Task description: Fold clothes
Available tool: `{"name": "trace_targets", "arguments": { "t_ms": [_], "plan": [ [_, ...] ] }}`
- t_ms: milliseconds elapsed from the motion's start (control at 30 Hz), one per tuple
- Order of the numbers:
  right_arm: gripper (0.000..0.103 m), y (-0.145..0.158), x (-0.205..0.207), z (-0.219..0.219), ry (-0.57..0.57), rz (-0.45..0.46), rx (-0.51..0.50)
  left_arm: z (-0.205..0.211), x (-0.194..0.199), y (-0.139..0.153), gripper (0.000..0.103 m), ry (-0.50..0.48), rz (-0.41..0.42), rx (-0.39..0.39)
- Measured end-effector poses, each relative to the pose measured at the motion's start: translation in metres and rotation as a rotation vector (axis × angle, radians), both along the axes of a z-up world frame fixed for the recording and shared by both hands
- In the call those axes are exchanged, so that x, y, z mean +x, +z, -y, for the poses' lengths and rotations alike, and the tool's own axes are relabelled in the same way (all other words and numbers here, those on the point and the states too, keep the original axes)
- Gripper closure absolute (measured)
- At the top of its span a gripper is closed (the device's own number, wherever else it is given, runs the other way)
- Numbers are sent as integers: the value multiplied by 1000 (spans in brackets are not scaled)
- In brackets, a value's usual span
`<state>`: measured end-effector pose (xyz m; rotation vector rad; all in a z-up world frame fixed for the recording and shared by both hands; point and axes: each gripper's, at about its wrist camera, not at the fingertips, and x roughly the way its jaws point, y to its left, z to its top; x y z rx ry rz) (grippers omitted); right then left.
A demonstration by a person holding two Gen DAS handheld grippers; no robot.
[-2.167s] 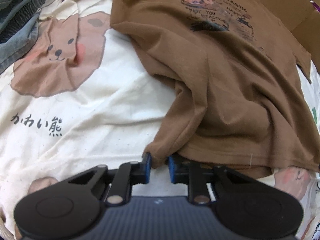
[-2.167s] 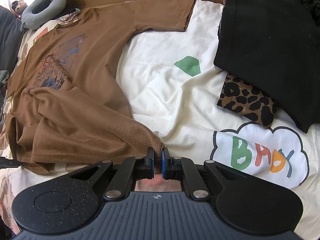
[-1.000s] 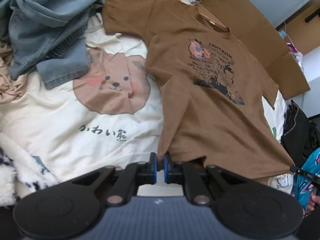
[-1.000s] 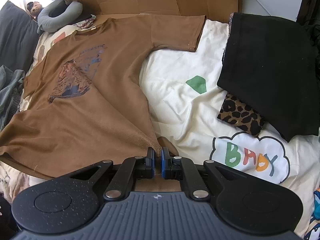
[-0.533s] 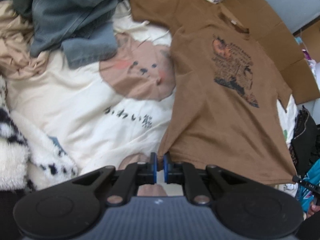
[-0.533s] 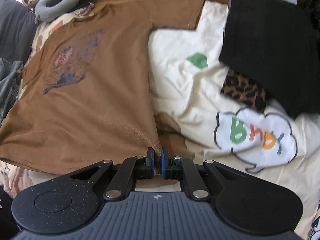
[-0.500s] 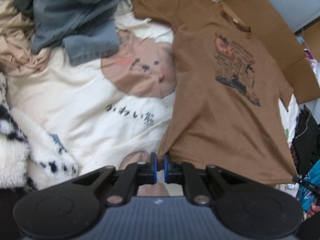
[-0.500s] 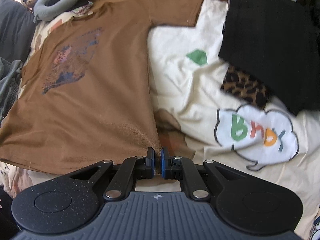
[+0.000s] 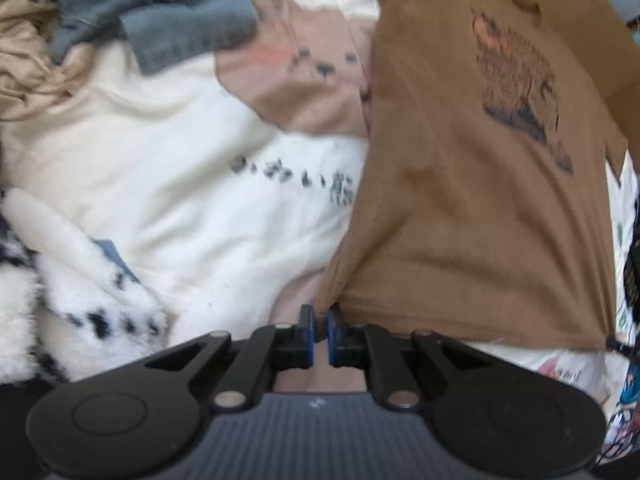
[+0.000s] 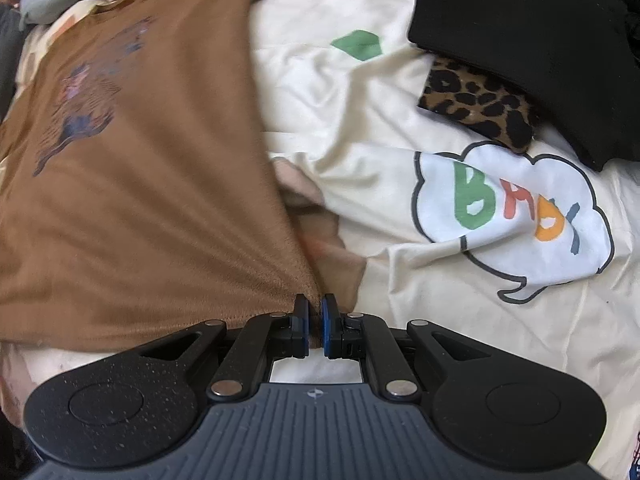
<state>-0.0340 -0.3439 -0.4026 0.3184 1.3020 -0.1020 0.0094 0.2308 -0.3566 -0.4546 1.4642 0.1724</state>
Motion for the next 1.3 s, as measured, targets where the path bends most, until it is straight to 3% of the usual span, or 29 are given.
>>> {"name": "trace_targets", "arguments": {
  "t_ms": [200,367,567,800,1000,1067,1300],
  "plan": [
    [99,-9,6,-2,31,-22,2,-3,-1,-21,93,52,-44,-11],
    [97,-11,1,5,-2,-7,50,-7,-3,-13,68,48,-14,5],
    [94,-12,-10,14,-52,13,108,-18,-5,-8,58,141,43,-24],
    [86,-8,-8,16,-31,28,110,-12,-7,-34,61,212,23,-47],
    [78,-6,-6,26,-42,52,120,-11,-8,-42,78,192,8,-27],
    [78,-8,-5,25,-40,54,131,-11,-9,-43,92,185,3,-25],
    [78,-21,9,10,-6,31,153,-15,-9,-36,96,156,-8,7]
  ]
}}
